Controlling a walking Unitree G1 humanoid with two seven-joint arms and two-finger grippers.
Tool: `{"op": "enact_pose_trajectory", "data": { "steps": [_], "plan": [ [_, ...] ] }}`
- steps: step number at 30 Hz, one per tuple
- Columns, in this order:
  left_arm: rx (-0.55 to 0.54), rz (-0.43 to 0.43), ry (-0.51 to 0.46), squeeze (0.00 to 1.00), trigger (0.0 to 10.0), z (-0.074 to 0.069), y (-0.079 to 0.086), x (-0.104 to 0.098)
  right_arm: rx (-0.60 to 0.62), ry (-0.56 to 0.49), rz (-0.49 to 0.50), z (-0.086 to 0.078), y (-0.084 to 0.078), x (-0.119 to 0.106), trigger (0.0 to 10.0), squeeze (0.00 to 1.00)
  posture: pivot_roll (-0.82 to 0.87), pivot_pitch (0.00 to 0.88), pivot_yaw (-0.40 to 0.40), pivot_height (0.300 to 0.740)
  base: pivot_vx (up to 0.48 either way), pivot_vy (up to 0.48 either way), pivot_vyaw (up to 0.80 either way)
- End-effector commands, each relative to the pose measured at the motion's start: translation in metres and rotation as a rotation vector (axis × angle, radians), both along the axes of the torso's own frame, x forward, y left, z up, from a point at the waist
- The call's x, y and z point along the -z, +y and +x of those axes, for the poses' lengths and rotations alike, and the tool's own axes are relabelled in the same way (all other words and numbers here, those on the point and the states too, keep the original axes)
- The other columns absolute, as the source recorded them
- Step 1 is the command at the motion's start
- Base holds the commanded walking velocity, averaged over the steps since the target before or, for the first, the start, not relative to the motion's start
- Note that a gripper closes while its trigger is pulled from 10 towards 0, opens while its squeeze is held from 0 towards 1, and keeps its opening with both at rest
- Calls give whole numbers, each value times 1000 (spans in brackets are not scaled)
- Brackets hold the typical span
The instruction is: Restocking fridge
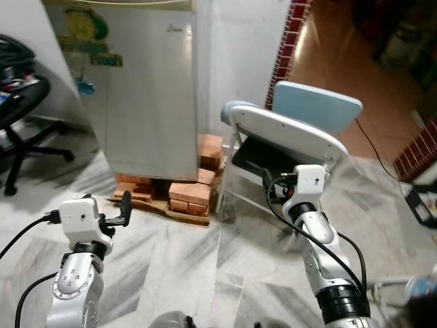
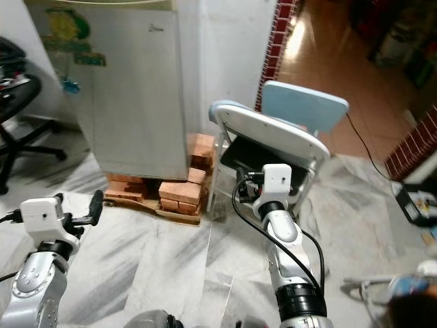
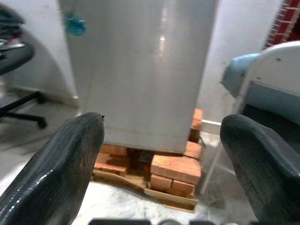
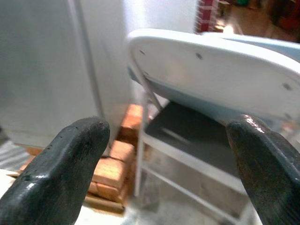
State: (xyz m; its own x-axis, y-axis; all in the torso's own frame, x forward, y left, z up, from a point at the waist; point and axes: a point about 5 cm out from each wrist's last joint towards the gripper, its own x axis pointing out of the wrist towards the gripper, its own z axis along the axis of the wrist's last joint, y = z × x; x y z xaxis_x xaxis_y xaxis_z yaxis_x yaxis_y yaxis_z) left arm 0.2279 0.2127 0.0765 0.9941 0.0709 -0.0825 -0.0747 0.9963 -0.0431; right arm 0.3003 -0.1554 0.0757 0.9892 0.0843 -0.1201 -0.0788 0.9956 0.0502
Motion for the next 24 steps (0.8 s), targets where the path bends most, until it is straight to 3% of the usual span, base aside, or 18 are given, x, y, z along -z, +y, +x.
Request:
{"op": "enact_pose_trajectory", "data": {
  "steps": [1,8,16,17,21,23,24],
  "plan": [
    [17,9,12,1000,10000,1,-2,2,24,19,23,2,-5,2,10000,0,-13,8,22,735,0,480,0],
    [29,17,10,1000,10000,2,-3,2,15,36,58,2,-4,5,10000,0,-13,8,19,735,0,480,0],
    [32,21,10,1000,10000,3,-5,2,5,42,19,2,-2,7,10000,0,-17,11,20,735,0,480,0],
    [33,22,11,1000,10000,4,-5,2,20,86,107,0,0,12,10000,0,-19,11,19,735,0,480,0],
    [33,26,9,1000,10000,4,-4,3,29,49,38,0,-2,11,10000,0,-20,12,19,735,0,480,0],
    [28,35,8,1000,10000,4,-3,2,10,58,64,-1,0,11,10000,0,-22,11,18,735,0,480,0],
    [28,34,8,557,10000,4,-3,3,-1,64,89,-1,1,10,10000,0,-22,11,18,735,0,480,0]
  ]
}}
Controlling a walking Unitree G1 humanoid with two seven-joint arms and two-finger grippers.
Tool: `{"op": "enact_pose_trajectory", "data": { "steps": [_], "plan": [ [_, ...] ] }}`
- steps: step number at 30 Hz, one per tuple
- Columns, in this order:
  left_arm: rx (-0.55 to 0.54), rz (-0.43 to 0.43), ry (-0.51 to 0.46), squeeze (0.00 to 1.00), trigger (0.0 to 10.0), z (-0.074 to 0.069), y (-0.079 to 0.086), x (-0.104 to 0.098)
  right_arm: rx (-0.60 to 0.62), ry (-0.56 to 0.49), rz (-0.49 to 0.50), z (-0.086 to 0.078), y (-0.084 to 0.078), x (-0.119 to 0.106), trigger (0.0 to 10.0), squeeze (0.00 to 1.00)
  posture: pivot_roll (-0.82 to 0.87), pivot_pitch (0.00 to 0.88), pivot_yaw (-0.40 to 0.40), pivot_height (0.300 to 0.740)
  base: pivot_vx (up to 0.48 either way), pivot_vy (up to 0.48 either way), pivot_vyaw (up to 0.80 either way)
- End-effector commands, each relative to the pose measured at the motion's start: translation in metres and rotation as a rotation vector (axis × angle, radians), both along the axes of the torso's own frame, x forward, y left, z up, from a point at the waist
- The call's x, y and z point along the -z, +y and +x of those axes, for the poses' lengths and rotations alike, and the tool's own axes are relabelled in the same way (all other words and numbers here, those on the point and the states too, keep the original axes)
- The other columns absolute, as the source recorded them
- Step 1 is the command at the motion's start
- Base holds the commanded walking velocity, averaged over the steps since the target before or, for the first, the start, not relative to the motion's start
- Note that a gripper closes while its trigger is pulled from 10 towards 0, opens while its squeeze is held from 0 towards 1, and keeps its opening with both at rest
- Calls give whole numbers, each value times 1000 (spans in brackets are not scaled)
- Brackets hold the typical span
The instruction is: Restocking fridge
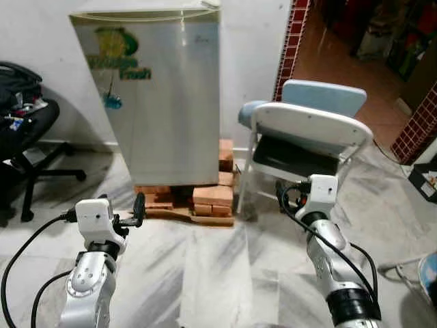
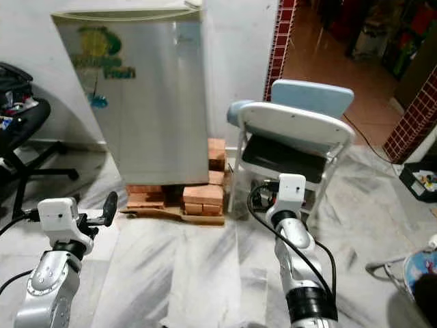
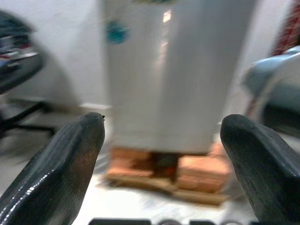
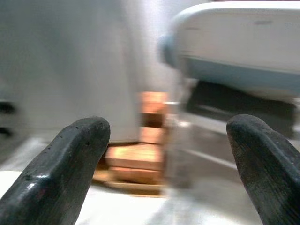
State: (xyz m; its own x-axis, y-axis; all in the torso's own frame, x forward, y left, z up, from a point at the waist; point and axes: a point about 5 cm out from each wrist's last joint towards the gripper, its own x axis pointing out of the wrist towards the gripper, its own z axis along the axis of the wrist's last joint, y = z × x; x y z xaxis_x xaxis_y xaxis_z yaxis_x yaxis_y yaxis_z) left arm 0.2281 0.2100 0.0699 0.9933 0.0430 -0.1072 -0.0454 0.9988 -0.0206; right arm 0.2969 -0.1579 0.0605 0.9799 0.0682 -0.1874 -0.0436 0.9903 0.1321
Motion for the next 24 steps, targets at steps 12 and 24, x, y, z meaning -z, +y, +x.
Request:
{"op": "enact_pose_trajectory", "data": {
  "steps": [12,24],
  "plan": [
    [12,18,-26,0,10000,8,1,-5,-53,-45,20,7,4,-11,10000,0,-20,11,24,735,0,480,-183],
    [23,14,-7,0,10000,5,-4,-1,-40,-39,6,3,1,-6,10000,0,-23,18,38,735,0,473,-767]
  ]
}}
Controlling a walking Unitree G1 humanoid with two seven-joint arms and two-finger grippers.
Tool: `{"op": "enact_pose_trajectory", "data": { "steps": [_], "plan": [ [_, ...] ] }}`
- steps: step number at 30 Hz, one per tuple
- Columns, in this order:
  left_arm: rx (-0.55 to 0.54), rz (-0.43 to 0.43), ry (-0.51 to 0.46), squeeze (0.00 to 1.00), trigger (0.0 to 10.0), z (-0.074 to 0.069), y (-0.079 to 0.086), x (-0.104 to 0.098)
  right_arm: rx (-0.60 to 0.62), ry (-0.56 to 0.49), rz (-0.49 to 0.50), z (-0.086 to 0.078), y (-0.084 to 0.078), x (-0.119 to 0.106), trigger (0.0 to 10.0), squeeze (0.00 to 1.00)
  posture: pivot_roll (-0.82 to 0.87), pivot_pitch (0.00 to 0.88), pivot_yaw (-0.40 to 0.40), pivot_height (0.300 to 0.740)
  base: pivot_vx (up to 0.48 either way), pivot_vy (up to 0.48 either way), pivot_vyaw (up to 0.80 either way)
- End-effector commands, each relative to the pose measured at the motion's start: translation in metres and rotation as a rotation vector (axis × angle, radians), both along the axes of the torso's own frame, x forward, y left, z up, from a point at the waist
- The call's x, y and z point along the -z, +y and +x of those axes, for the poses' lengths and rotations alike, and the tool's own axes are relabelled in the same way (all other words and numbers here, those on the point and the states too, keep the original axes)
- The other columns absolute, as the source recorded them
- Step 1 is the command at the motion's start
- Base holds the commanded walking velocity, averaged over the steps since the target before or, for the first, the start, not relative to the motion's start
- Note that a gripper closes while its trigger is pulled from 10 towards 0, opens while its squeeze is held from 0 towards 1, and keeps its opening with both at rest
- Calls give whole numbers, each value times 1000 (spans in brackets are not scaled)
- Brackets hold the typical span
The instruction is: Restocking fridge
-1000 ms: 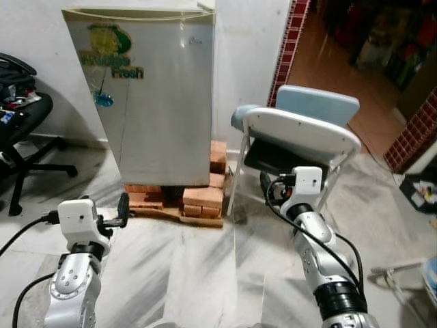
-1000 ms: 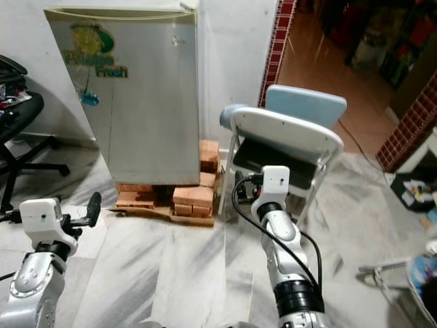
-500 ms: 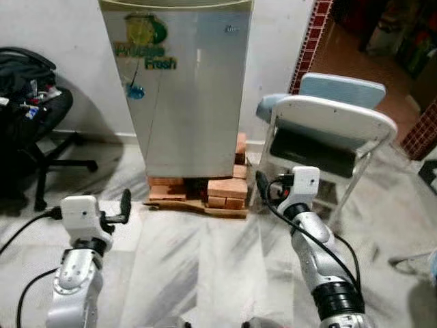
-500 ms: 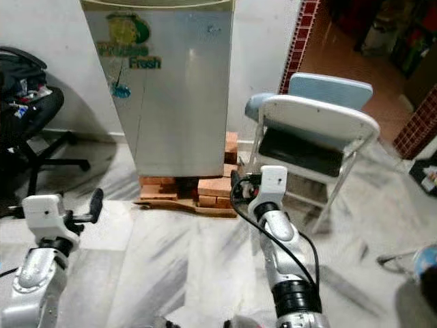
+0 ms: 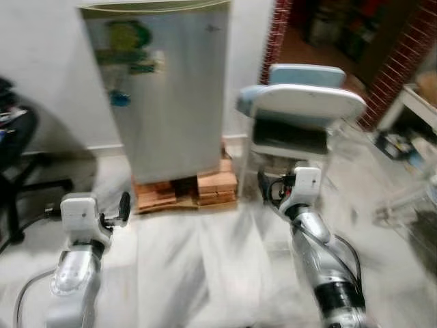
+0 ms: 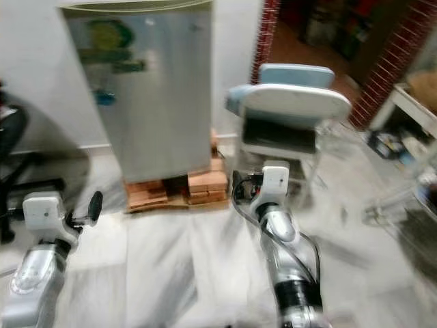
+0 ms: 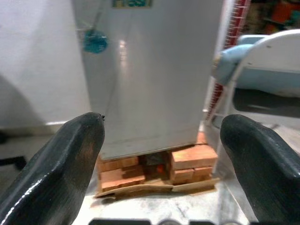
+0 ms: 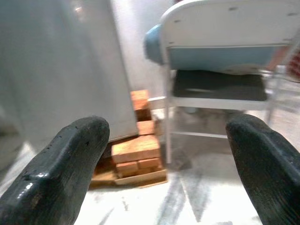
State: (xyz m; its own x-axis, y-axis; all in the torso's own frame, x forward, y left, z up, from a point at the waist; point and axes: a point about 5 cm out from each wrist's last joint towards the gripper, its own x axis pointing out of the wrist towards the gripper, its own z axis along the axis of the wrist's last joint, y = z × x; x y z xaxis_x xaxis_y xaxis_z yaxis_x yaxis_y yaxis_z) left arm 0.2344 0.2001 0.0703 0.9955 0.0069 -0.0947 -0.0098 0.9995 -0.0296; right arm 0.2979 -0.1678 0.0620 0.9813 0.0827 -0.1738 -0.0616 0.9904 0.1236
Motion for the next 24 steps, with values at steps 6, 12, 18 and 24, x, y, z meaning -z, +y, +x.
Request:
{"op": "enact_pose_trajectory", "data": {
  "steps": [6,12,18,24],
  "plan": [
    [-1,17,22,0,10000,-4,1,4,-12,-23,5,1,8,-4,10000,0,-29,17,39,735,0,472,0],
    [-13,27,33,0,10000,-6,10,6,-13,-20,-7,1,7,-3,10000,0,-29,19,36,735,0,472,-103],
    [-22,47,26,0,10000,-7,12,6,-14,-18,-12,1,7,-2,10000,0,-23,19,31,735,0,471,-800],
    [-13,47,25,0,10000,-8,10,7,-20,-25,-13,3,9,-4,10000,0,-23,19,31,735,83,431,-773]
  ]
}}
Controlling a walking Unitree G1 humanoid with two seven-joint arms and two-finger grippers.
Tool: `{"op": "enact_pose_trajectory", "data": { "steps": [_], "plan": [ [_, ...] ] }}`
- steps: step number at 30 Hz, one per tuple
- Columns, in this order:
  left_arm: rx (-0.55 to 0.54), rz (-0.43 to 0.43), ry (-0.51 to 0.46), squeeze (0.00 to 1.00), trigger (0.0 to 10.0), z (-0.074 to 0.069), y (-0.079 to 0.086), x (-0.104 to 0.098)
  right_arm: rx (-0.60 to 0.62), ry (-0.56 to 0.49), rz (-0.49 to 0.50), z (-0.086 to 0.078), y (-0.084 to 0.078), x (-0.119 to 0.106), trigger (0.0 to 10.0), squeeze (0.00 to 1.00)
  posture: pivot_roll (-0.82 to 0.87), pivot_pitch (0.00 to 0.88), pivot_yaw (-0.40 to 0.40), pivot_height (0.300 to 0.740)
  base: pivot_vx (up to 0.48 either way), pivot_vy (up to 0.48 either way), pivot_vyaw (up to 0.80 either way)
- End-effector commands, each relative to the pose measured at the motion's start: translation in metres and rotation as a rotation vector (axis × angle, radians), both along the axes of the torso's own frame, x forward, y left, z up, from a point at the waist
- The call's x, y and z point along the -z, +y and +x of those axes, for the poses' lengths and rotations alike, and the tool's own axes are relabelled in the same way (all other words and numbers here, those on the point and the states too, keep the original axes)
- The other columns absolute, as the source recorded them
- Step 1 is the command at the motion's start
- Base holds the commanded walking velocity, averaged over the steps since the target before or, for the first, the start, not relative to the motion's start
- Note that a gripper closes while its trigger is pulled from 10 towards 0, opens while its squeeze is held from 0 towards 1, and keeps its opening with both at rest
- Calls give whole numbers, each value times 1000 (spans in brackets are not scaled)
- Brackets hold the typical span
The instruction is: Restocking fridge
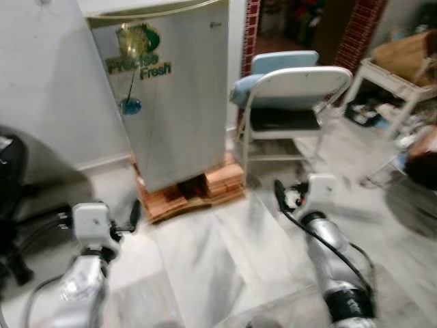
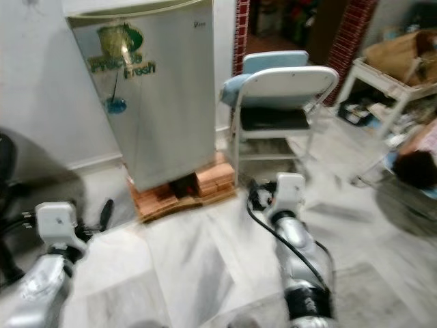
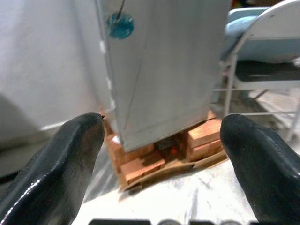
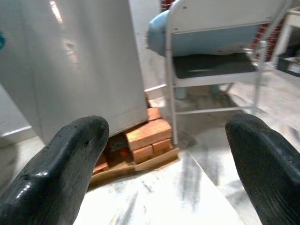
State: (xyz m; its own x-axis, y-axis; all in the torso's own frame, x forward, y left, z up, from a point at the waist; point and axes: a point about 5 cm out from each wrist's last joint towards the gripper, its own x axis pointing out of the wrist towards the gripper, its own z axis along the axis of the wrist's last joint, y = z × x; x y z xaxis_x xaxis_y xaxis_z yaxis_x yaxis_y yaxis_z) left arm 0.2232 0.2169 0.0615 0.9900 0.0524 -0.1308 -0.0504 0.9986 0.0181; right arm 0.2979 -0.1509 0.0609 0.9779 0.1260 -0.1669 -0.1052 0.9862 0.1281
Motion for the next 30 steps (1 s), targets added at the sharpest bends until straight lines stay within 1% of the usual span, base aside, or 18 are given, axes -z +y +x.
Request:
{"op": "enact_pose_trajectory", "data": {
  "steps": [1,10,16,19,24,26,30],
  "plan": [
    [31,0,-14,0,10000,3,-7,-2,23,-20,-18,3,-9,-5,10000,0,-23,19,31,735,281,390,-488],
    [26,-1,-1,0,10000,1,-4,0,27,-23,-25,4,-10,-5,10000,0,-20,17,29,735,323,356,0],
    [6,7,15,0,10000,-4,2,5,24,-29,-43,2,-12,-5,10000,0,-18,19,24,735,333,346,0],
    [-16,17,28,0,10000,-10,7,9,21,-59,-90,1,-16,-8,10000,0,-15,19,21,735,334,345,0],
    [-36,24,35,0,10000,-14,10,12,29,-48,-101,1,-20,-6,10000,0,-9,27,5,735,334,345,0],
    [-52,40,32,0,10000,-15,11,12,26,-54,-106,4,-20,-9,10000,0,-9,26,2,735,330,349,0],
    [-48,41,31,0,10000,-13,10,12,28,-55,-107,6,-21,-9,10000,0,-6,25,0,735,333,346,0]
  ]
}}
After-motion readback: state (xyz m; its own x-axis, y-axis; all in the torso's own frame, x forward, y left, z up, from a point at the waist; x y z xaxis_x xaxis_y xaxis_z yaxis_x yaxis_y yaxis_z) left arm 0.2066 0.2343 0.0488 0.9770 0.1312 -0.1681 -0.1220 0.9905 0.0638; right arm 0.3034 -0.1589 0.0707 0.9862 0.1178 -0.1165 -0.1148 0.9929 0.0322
